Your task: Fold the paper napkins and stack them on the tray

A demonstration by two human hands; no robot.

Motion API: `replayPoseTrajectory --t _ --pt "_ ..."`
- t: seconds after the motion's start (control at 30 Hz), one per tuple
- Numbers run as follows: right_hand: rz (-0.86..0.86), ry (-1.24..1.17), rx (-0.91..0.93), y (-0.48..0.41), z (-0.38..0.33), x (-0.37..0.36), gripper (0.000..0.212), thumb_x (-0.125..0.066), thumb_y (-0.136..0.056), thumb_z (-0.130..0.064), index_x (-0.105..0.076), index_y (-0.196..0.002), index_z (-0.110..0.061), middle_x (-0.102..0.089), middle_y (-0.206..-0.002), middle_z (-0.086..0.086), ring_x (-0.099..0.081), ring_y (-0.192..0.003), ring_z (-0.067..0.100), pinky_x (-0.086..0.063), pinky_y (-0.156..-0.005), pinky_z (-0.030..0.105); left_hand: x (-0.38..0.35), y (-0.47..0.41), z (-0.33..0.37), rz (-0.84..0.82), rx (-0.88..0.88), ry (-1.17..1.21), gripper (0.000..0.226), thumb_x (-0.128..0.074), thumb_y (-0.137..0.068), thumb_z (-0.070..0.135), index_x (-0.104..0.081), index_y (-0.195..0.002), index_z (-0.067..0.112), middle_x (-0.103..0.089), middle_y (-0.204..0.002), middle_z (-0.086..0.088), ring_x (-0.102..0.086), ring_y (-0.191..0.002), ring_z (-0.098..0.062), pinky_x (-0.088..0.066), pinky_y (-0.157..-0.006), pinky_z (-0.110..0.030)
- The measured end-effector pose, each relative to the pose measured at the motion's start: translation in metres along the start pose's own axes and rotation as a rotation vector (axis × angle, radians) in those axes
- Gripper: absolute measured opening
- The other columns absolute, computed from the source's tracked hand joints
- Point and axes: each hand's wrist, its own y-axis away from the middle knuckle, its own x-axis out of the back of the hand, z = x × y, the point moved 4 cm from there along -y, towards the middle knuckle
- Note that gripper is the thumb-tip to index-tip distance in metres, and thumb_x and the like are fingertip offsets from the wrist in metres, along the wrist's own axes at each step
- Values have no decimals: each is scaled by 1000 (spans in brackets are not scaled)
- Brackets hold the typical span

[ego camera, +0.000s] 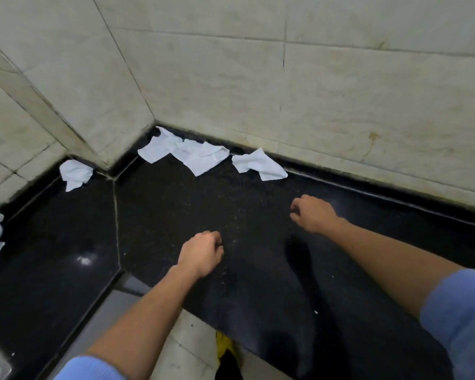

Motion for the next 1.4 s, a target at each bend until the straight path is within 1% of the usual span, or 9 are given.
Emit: replayPoseTrajectory --t 0.2,0.47,0.53,0.63,0.8,0.97,1.1,1.3,1.4 --pt "-45 -54 -205 -82 -15 -11 41 -54 -90 -39 -50 -126 -20 -52 -122 9 -56 -108 31 -46 -86 40 6 -85 -57 -73 -117 40 19 -52 -91 33 -59 -105 21 -60 -104 -1 -59 -94 -21 -50 -80 -36" --pt "107 -314 -512 -196 -31 -12 61 -62 -88 -32 -35 -140 -14 -38 -137 18 -50 -118 41 -44 -91 46 5 -151 -122 -144 -207 107 18 -52 -92 31 -60 -105 21 -59 -102 0 -59 -91 -20 -50 -77 -35" --pt "70 -363 -565 -211 -31 -23 55 -62 -87 -30 -41 -134 -11 -46 -133 19 -52 -115 41 -45 -89 44 -1 -161 -134 -164 -221 112 17 -53 -91 30 -60 -104 20 -59 -101 0 -58 -90 -20 -49 -77 -35" --pt "57 -349 -570 -213 -35 -35 24 -56 -88 -16 -59 -109 -5 -62 -116 21 -59 -104 39 -46 -82 37 -9 -172 -143 -202 -256 109 18 -53 -91 29 -61 -104 19 -61 -101 -1 -59 -91 -20 -50 -78 -35" --pt "274 -275 -339 -161 -62 -29 10 -51 -89 -16 -55 -92 -7 -57 -95 19 -56 -85 40 -49 -68 44 -16 -189 -141 -260 -294 104 19 -53 -91 29 -61 -104 19 -63 -103 -1 -59 -93 -20 -48 -77 -33" --pt "276 -172 -183 -77 -92 -44 10 -56 -88 -18 -58 -96 -12 -58 -96 10 -58 -85 32 -50 -60 39 -21 -191 -121 -292 -335 129 17 -54 -90 28 -62 -102 20 -63 -100 1 -58 -93 -20 -45 -75 -31" --pt "104 -231 -230 -3 -106 -87 16 -51 -91 -24 -55 -104 -17 -57 -101 4 -61 -79 31 -50 -59 39 -32 -178 -99 -295 -333 177 14 -56 -88 27 -63 -98 20 -63 -96 2 -59 -89 -18 -44 -72 -29" --pt "-105 -369 -267 83 -112 -143 16 -51 -88 -32 -37 -92 -26 -57 -97 -1 -61 -83 27 -45 -64 35 -57 -143 -61 -281 -407 164 22 -55 -89 23 -59 -110 17 -54 -108 -1 -58 -90 -19 -48 -76 -33" --pt "-98 -408 -361 101 -103 -140 26 -48 -91 -54 -50 -90 -28 -56 -91 -8 -59 -81 16 -46 -69 33 -70 -129 -36 -280 -452 135 27 -54 -89 21 -57 -115 17 -54 -108 -1 -59 -90 -20 -48 -73 -32"
